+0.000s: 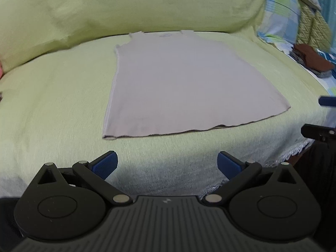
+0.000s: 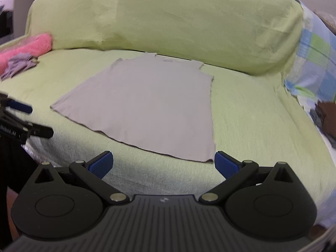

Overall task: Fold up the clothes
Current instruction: 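Move both grippers toward the hem of the grey top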

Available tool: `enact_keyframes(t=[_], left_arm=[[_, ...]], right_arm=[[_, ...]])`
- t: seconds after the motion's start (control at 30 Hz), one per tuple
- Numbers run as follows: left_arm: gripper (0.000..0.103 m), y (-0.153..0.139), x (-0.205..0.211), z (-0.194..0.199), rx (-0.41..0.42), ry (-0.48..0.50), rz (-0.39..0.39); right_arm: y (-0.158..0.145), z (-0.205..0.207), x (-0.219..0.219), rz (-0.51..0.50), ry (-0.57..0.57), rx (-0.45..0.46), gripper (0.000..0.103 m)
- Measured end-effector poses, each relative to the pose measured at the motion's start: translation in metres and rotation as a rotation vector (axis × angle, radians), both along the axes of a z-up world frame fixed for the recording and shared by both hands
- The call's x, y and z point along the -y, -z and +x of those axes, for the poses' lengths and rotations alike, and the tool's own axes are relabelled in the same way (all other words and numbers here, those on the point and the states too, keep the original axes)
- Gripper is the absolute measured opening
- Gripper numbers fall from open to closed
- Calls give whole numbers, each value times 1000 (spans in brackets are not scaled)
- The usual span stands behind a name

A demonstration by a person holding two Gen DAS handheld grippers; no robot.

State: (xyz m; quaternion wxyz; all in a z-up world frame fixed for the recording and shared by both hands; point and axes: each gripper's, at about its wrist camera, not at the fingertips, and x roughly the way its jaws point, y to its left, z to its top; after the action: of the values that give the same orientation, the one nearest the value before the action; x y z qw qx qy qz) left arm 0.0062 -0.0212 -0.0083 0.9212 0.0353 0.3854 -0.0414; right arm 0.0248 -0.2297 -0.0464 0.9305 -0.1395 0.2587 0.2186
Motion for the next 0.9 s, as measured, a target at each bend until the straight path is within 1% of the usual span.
enact_keyframes(t=[0.03, 0.23, 0.37, 0.47, 0.57, 0.63, 0.7, 0.73, 0.77, 0.8, 0.83, 0.87, 0.9], left_arm=[[102, 0, -7, -5, 10, 17, 14], [102, -5, -12, 0, 60, 127, 125], [102, -7, -11, 3, 86, 217, 215], [101, -6, -10, 4, 103, 280, 274], [99, -3, -15, 5, 106, 329, 324], [98, -1, -18, 6, 101, 350, 343], [94, 5, -22, 6, 95, 387, 380], [88, 7, -22, 6, 91, 406, 402], [86, 11, -22, 7, 85, 424, 426], [85, 14, -23, 8, 76, 445, 449], [84, 17, -23, 8, 74, 465, 471], [84, 19, -23, 9, 76, 481, 496], [84, 22, -22, 10, 79, 500, 524]], right_arm=[[0, 1, 0, -14, -16, 6, 102], [1, 4, 8, -73, -73, 29, 101], [5, 9, 10, -170, -81, 60, 101], [9, 12, 12, -203, -102, 70, 101], [11, 18, 14, -227, -122, 83, 101], [14, 22, 15, -258, -146, 87, 100], [18, 22, 12, -303, -157, 114, 99], [20, 22, 11, -324, -166, 120, 95], [22, 23, 11, -343, -173, 127, 89], [24, 23, 10, -356, -176, 133, 85], [25, 25, 9, -365, -180, 133, 76], [26, 27, 9, -377, -185, 129, 69], [27, 29, 9, -385, -188, 127, 69]])
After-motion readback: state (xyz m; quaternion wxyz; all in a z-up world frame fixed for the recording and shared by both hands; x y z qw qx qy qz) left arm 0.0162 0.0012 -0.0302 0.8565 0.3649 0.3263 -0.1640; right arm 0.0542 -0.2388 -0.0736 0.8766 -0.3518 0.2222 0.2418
